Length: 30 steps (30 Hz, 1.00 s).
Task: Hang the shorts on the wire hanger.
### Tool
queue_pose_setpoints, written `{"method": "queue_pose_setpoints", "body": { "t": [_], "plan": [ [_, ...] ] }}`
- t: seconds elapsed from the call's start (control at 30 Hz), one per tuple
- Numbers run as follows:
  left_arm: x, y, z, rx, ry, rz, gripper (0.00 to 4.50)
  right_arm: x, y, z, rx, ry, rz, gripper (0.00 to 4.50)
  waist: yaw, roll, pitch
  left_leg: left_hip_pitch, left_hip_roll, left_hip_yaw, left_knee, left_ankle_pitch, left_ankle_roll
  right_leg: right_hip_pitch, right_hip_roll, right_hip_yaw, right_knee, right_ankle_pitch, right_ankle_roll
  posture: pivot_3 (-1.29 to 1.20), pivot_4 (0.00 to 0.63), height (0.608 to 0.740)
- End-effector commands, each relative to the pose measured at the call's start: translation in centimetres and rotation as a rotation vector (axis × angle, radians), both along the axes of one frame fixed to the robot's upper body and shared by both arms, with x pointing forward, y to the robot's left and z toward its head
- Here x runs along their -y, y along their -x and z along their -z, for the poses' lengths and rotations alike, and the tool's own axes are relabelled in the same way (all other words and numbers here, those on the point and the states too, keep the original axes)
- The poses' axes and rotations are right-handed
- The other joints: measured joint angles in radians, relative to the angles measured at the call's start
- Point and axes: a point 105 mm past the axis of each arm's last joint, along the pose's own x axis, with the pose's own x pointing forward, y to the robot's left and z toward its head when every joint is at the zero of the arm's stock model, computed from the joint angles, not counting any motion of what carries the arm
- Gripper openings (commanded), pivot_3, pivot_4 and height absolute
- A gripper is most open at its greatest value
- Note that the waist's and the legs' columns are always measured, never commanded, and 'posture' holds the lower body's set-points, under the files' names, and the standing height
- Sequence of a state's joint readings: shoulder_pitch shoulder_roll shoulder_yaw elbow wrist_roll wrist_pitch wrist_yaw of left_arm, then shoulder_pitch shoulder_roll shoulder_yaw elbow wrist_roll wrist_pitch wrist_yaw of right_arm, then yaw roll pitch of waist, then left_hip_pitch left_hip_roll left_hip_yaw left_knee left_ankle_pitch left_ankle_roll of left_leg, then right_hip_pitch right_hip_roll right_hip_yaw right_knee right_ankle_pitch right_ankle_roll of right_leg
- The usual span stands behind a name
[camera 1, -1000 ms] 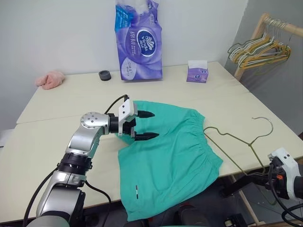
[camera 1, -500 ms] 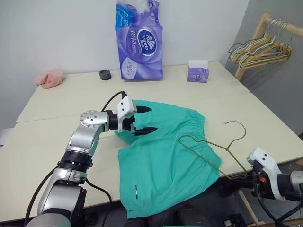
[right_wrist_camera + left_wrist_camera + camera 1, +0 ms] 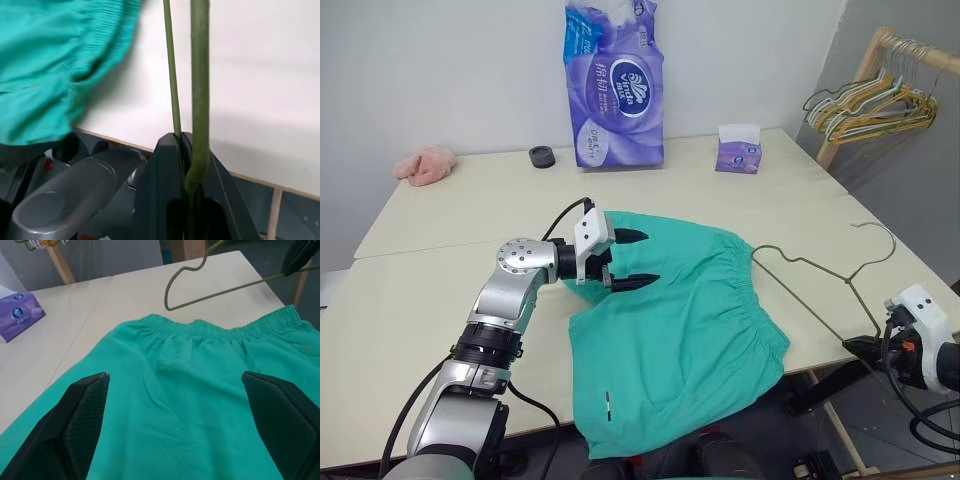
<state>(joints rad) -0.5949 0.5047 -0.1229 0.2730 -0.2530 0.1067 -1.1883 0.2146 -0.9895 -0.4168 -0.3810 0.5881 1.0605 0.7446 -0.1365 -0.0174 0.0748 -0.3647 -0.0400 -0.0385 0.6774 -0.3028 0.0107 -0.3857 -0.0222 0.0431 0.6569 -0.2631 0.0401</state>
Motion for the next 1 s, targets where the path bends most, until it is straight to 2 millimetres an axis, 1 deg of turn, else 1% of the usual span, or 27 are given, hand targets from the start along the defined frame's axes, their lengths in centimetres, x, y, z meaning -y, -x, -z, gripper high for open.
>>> {"method": "queue_pose_setpoints", "body": {
  "t": [0.03, 0.17, 0.27, 0.4, 0.53, 0.73, 0.83, 0.93, 1.0],
  "plan": [
    [0.5, -0.1, -1.4, 0.053, 0.009, 0.012, 4.47, 0.4, -0.9, 0.2, 0.030, 0.042, 0.010, 0.00, -0.001, 0.001, 0.001, 0.000, 0.000, 0.000, 0.000, 0.000, 0.000, 0.000, 0.000, 0.000, 0.000, 0.000, 0.000, -0.25, 0.085, 0.740],
    [0.7, -0.1, -1.5, 0.059, 0.003, 0.015, 4.47, 0.5, -1.8, 0.9, 0.034, 0.066, 0.018, 0.00, -0.002, 0.002, 0.002, 0.000, 0.000, 0.000, 0.000, 0.000, 0.000, -0.001, 0.000, 0.000, 0.000, 0.000, 0.000, -0.25, 0.082, 0.740],
    [0.7, -0.2, -1.8, 0.065, 0.004, 0.011, 4.47, -0.5, -2.3, 1.1, 0.037, 0.038, -0.007, 0.00, -0.002, 0.002, 0.002, 0.000, 0.000, 0.000, 0.000, 0.000, 0.000, 0.000, 0.000, 0.000, 0.001, 0.000, 0.000, -0.24, 0.081, 0.740],
    [0.5, -0.2, -1.9, 0.068, 0.001, 0.004, 4.47, -1.6, -2.6, 0.6, 0.049, 0.018, -0.054, 0.00, -0.002, 0.004, 0.003, 0.000, 0.000, 0.000, 0.000, 0.000, 0.000, 0.000, 0.000, 0.000, 0.001, 0.000, 0.000, -0.23, 0.084, 0.740],
    [0.1, -0.3, -1.9, 0.073, -0.003, -0.011, 4.47, -2.5, -2.4, -0.2, 0.053, 0.011, -0.097, 0.00, 0.000, 0.004, 0.004, 0.000, 0.000, 0.000, 0.000, 0.000, 0.000, 0.000, 0.000, 0.000, 0.001, 0.000, 0.000, -0.22, 0.085, 0.740],
    [-0.5, -0.3, -1.7, 0.075, -0.018, -0.028, 4.47, -4.1, -1.2, -0.8, 0.037, 0.027, -0.186, 0.00, 0.003, 0.004, 0.004, 0.000, 0.000, -0.001, 0.000, 0.000, 0.000, -0.001, 0.000, -0.001, 0.001, 0.000, 0.000, -0.20, 0.084, 0.740],
    [-0.8, -0.3, -1.6, 0.076, -0.025, -0.037, 4.47, -5.5, -0.9, -0.7, 0.040, 0.029, -0.246, 0.00, 0.005, 0.004, 0.004, 0.000, 0.000, -0.001, 0.000, 0.000, 0.000, -0.001, 0.000, 0.000, 0.001, 0.000, 0.000, -0.20, 0.080, 0.740],
    [-0.9, -0.3, -1.5, 0.078, -0.029, -0.038, 4.47, -6.0, -1.3, -0.2, 0.042, 0.047, -0.263, 0.00, 0.008, 0.004, 0.005, 0.000, 0.000, -0.001, 0.000, 0.000, 0.000, -0.001, 0.000, -0.001, 0.001, 0.000, 0.001, -0.20, 0.076, 0.740],
    [-1.0, -0.4, -1.6, 0.081, -0.033, -0.041, 4.47, -6.0, -1.6, 0.1, 0.040, 0.072, -0.274, 0.00, 0.011, 0.004, 0.005, 0.000, 0.000, 0.000, 0.000, 0.000, 0.000, -0.001, 0.000, 0.000, 0.000, 0.000, 0.001, -0.20, 0.071, 0.740]
  ]
}}
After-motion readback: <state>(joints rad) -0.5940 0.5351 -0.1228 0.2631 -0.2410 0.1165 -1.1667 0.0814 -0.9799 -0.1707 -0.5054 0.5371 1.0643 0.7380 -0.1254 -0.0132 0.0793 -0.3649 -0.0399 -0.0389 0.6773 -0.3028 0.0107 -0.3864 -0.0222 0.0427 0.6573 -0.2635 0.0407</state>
